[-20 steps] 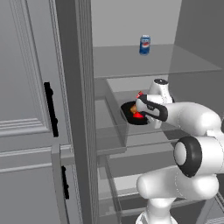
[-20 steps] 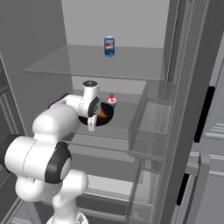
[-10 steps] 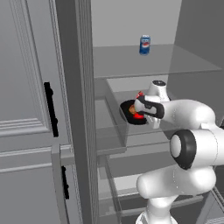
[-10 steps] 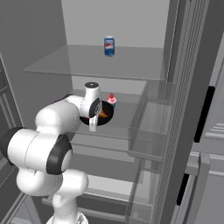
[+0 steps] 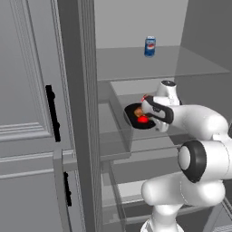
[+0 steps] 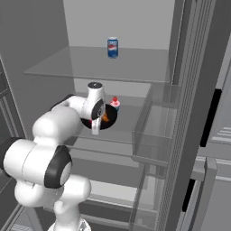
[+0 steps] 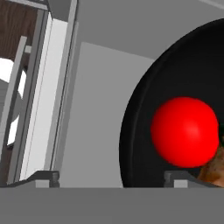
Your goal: Pick the chicken drumstick and tomato from their plates and place them in the bowl. Then put the bowl in the fridge.
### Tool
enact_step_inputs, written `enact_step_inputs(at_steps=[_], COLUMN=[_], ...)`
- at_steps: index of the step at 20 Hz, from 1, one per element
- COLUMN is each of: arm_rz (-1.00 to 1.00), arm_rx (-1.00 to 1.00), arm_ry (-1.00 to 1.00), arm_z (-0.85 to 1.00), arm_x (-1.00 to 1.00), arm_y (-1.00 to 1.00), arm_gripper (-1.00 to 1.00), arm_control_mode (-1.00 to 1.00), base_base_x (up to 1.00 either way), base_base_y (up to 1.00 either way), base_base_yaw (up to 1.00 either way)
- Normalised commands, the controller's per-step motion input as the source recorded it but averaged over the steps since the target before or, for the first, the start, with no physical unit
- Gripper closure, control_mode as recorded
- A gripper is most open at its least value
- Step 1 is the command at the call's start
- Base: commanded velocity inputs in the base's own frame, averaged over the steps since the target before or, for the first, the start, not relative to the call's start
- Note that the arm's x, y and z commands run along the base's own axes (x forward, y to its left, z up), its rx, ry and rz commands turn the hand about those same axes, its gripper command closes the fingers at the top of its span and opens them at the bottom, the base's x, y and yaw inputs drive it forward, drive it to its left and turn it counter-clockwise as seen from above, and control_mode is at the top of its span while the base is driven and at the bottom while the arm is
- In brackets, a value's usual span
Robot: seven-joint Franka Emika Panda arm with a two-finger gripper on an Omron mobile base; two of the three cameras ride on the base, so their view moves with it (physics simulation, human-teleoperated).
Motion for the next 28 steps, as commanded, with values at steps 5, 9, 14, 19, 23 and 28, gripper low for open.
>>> enact_step_inputs(at_steps=[5, 9, 14, 19, 23, 28], arm_rz=[-0.11, -0.2, -0.27, -0.24, -0.2, -0.22], arm_rx=[0.03, 0.07, 0.1, 0.08, 0.06, 0.05], arm_ry=[-0.09, -0.11, 0.0, 0.03, 0.03, 0.03], arm_z=[0.22, 0.02, 0.46, 0.68, 0.81, 0.82], arm_x=[-0.73, -1.0, -0.9, -0.84, -0.6, -0.59], arm_y=[0.0, 0.0, 0.02, 0.0, 0.11, 0.08], arm_gripper=[-1.0, -1.0, -1.0, -1.0, -1.0, -1.0], arm_control_mode=[-1.0, -1.0, -1.0, -1.0, -1.0, -1.0], base_base_x=[0.0, 0.0, 0.0, 0.0, 0.0, 0.0], base_base_y=[0.0, 0.0, 0.0, 0.0, 0.0, 0.0], base_base_yaw=[0.0, 0.0, 0.0, 0.0, 0.0, 0.0])
